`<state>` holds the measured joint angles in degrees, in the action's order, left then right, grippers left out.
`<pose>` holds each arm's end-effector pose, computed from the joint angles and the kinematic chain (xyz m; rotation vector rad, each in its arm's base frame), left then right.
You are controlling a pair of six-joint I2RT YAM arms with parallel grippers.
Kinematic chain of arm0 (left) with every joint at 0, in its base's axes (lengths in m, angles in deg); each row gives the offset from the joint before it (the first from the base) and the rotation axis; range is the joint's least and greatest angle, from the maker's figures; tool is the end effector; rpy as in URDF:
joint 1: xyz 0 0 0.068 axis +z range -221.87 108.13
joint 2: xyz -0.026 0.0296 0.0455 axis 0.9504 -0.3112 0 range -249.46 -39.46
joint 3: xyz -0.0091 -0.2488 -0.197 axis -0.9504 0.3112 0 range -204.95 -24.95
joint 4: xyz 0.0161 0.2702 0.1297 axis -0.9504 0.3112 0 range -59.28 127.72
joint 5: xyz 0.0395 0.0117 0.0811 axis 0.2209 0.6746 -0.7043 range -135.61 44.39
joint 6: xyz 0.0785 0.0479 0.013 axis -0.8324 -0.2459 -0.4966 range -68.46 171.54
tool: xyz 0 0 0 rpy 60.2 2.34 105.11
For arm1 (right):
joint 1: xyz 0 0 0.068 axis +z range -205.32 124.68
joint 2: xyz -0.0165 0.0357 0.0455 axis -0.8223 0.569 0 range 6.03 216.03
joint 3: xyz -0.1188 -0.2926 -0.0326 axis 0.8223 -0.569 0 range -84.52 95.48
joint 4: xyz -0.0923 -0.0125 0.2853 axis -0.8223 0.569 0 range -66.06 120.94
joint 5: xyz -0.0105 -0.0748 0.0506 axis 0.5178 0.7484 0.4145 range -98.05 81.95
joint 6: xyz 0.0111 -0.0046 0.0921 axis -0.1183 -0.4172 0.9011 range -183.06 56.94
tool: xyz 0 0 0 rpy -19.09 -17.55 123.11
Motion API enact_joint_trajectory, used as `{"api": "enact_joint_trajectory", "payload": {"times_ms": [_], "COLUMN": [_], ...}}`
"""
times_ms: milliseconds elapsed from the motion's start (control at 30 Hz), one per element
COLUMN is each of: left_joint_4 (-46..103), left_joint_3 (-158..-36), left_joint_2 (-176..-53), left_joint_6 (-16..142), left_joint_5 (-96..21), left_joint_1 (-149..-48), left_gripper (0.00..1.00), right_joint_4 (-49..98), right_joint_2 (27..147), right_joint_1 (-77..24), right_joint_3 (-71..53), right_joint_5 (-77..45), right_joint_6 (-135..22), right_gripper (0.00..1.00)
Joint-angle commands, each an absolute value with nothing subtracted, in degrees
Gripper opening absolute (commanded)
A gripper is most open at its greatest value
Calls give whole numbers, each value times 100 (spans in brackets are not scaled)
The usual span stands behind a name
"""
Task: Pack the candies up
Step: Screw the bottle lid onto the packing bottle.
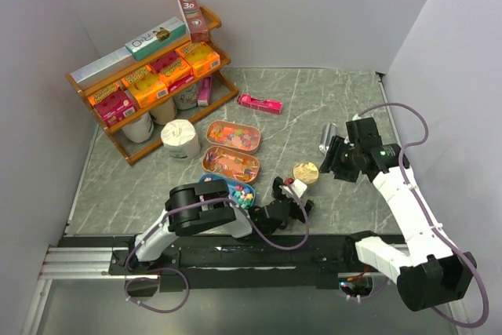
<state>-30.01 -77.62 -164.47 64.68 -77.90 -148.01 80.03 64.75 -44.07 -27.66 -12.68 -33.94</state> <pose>0.1592 -0.4587 0.0840 0.5582 1.6959 -0.6377 0.2244 0.0514 0.2957 0.3772 2.5936 0.3592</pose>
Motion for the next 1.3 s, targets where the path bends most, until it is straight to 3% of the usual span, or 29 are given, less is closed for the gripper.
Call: {"api": "enact_joint_trajectory", "payload": {"times_ms": [0, 733, 800, 1000, 1133, 1267], "left_joint_4": [-3862, -3590, -3642, -3660, -3608, -3590], "left_joint_3": [-7883, -8472, -8454, -8314, -8200, -8085], "left_joint_2": [-16663, -17182, -17217, -17270, -17287, -17287], "left_joint_6": [6559, 6630, 6578, 6323, 6208, 6191], "left_joint_5": [-7410, -6100, -6020, -5836, -5756, -5739], "left_joint_1": [-14500, -13735, -13717, -13717, -13717, -13717], "left_gripper": [96, 96, 100, 68, 59, 57], "right_joint_4": [8071, 7544, 7483, 7017, 6288, 5997], "right_joint_2": [6272, 7282, 7361, 7958, 8091, 8416], "right_joint_1": [-4451, -4460, -4451, -4451, -4460, -4460], "right_joint_3": [-2845, -2889, -2828, -2731, -2932, -2845], "right_joint_5": [-1218, -1219, -1192, -999, -946, -920], "right_joint_6": [-3301, -3081, -3081, -3203, -3353, -3485], "right_gripper": [60, 57, 56, 50, 44, 39]}}
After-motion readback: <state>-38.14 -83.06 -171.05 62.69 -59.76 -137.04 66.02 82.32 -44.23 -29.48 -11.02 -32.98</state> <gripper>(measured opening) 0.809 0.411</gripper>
